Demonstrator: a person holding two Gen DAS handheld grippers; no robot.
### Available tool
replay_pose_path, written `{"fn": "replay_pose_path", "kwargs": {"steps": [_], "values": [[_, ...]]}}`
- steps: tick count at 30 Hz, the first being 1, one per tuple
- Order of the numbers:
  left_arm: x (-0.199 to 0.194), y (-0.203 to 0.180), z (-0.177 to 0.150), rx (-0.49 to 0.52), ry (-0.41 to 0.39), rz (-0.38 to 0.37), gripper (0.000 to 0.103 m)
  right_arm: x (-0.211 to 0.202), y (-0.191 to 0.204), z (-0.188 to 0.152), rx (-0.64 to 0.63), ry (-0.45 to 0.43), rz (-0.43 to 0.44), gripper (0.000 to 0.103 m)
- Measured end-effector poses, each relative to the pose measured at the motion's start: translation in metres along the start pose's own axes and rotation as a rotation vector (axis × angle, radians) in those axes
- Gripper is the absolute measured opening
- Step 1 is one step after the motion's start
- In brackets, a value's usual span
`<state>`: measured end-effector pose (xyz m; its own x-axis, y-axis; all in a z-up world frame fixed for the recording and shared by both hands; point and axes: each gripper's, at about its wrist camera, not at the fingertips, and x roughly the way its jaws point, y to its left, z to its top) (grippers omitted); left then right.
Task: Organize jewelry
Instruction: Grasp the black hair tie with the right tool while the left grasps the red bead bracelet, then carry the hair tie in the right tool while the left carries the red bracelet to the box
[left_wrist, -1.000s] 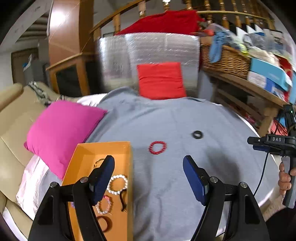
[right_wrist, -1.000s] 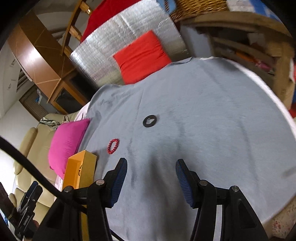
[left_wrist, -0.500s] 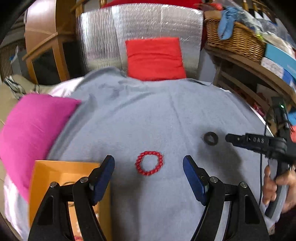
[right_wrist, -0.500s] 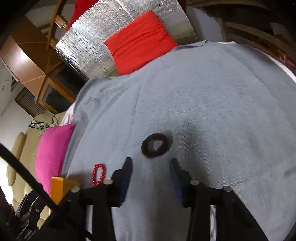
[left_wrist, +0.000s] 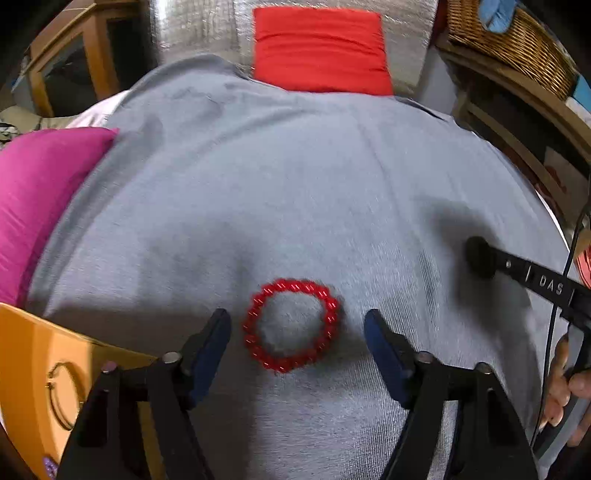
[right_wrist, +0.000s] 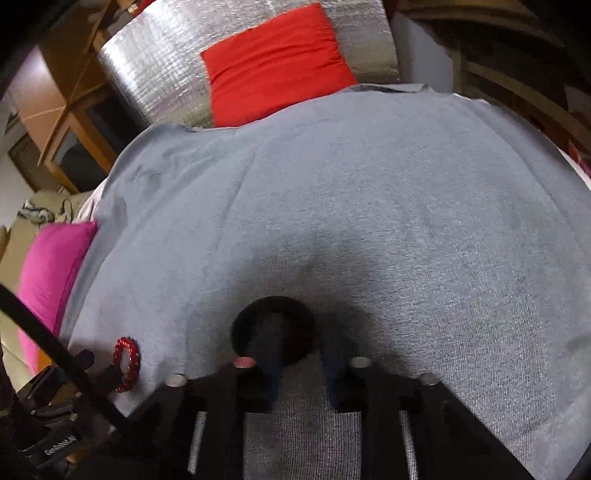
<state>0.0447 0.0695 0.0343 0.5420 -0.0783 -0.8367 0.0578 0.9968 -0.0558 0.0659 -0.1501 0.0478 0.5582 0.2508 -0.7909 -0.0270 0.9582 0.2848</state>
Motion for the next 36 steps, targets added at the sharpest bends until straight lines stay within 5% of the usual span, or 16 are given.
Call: {"fn": "replay_pose_path", "kwargs": {"steps": [1, 5, 19, 36], "values": [[0.004, 0.001, -0.004, -0.005, 0.016, -0.018, 0.035, -0.002, 0.001, -0.001, -0.009, -0.007, -0.003, 0.01], [0.001, 0.0, -0.019, 0.018, -0.004, -0.06, 0.01, -0.013, 0.0, -0.006, -0.01, -0.016, 0.025, 0.009], [-0.089, -0.015, -0.055, 0.101, -0.154, -0.145, 0.01, -0.049, -0.032, -0.003, 0.124, -0.045, 0.15, 0.009], [-0.153, -0.031, -0.085, 0.104, -0.293, -0.144, 0.01, -0.074, -0.008, -0.022, 0.029, -0.029, 0.139, 0.009]]}}
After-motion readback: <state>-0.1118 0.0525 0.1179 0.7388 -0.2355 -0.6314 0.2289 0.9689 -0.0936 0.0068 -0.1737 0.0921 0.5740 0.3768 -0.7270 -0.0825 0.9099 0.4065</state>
